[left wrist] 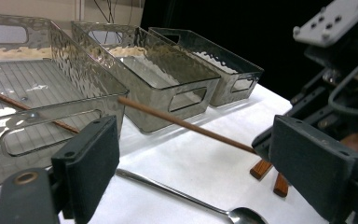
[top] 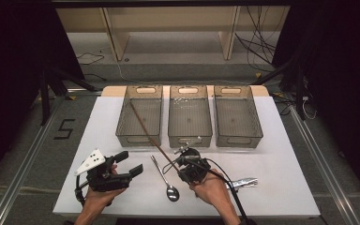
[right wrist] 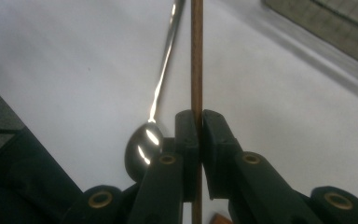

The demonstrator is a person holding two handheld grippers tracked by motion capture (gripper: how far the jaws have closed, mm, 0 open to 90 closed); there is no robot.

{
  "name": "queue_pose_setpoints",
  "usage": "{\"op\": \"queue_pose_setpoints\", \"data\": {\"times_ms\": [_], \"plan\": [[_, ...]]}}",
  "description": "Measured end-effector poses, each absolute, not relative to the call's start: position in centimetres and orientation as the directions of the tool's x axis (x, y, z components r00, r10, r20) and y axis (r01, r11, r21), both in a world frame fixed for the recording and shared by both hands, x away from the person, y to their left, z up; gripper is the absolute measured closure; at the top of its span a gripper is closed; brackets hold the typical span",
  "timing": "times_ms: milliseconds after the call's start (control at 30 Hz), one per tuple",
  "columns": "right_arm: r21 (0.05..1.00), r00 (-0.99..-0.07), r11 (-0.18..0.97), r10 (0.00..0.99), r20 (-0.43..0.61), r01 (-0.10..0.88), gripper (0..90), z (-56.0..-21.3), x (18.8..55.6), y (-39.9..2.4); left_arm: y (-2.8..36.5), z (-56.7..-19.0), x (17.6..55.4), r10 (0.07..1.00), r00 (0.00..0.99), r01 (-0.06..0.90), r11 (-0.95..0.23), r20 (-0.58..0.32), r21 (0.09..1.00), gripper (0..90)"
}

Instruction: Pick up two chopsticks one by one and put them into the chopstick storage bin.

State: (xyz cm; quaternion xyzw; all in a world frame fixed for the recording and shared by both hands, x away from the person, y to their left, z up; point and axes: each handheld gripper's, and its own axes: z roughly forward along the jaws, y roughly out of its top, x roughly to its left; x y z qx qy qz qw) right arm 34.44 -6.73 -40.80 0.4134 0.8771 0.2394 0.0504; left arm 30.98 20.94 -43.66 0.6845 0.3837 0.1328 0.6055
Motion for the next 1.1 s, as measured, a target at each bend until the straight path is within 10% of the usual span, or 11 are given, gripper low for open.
{"op": "queue_pose_setpoints", "data": {"times_ms": [1100], "plan": [[0.599, -0.627, 0.421, 0.759, 0.179, 0.681, 85.9, -36.1, 44.9, -2.8, 21.0, -43.6, 31.0, 0.681, 0.671, 0.363, 0.043, -0.294, 0.931, 15.4]]}}
